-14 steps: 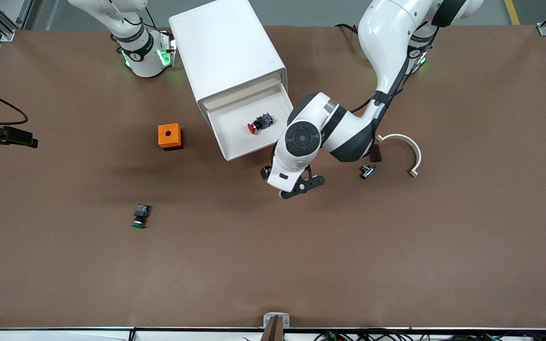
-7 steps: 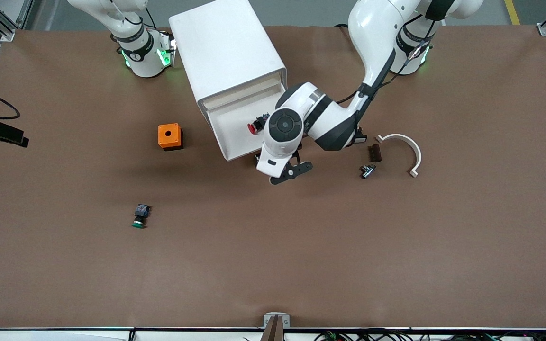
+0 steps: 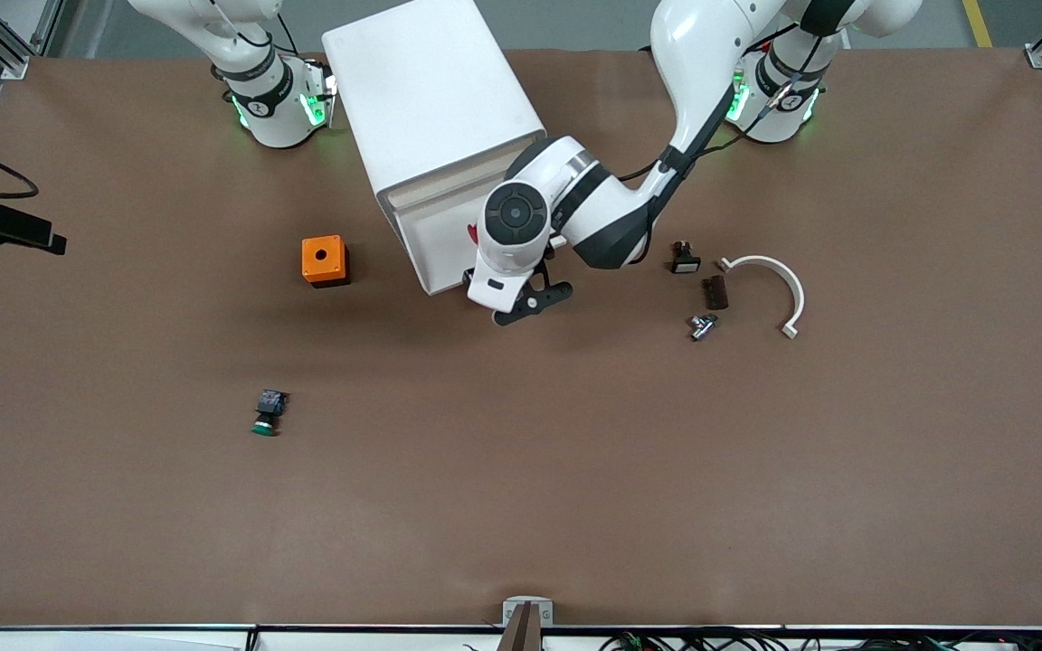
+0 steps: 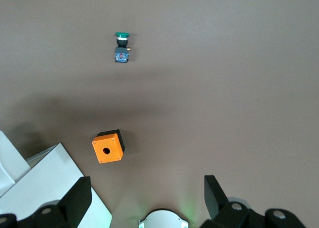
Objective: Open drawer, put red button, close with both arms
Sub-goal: 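Push the drawer closed with the left gripper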
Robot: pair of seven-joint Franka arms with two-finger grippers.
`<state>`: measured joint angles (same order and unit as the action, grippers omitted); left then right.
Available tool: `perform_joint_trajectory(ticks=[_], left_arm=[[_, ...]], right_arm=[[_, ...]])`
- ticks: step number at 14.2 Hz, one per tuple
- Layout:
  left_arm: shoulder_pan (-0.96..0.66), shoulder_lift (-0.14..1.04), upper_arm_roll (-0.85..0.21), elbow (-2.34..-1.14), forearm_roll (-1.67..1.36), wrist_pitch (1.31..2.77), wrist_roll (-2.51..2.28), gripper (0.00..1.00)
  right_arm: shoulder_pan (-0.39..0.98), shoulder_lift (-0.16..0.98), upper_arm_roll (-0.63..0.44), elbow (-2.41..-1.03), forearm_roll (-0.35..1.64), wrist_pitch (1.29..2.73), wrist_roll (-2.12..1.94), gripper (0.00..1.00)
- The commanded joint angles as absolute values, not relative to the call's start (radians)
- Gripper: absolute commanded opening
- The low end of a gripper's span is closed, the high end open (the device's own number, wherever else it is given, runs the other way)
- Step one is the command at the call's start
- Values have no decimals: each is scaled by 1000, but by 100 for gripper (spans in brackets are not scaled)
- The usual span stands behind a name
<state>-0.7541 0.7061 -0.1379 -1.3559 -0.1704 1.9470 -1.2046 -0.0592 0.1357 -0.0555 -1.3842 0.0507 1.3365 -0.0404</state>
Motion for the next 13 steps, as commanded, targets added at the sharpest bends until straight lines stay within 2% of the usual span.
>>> perform_joint_trajectory(ticks=[1,9,11,13], left_arm=[[-753,680,-179,-1402,-167,1965,-1255,100],[-755,684,-222,-1405,-300,1959,-1292,100],[-756,689,-224,-1416,-334,1960,-1292,100],[-756,692,-239,-1428,-371,1960,-1292,100]], right_arm=[[-75,126,-64,-1376,57,1316,-20,100],[-91,87,-64,-1391,46,1313,-35,100],[-46,48,-71,-1426,46,1324,-35,100],[-3,-29,-74,-1518,41,1400,-35,100]])
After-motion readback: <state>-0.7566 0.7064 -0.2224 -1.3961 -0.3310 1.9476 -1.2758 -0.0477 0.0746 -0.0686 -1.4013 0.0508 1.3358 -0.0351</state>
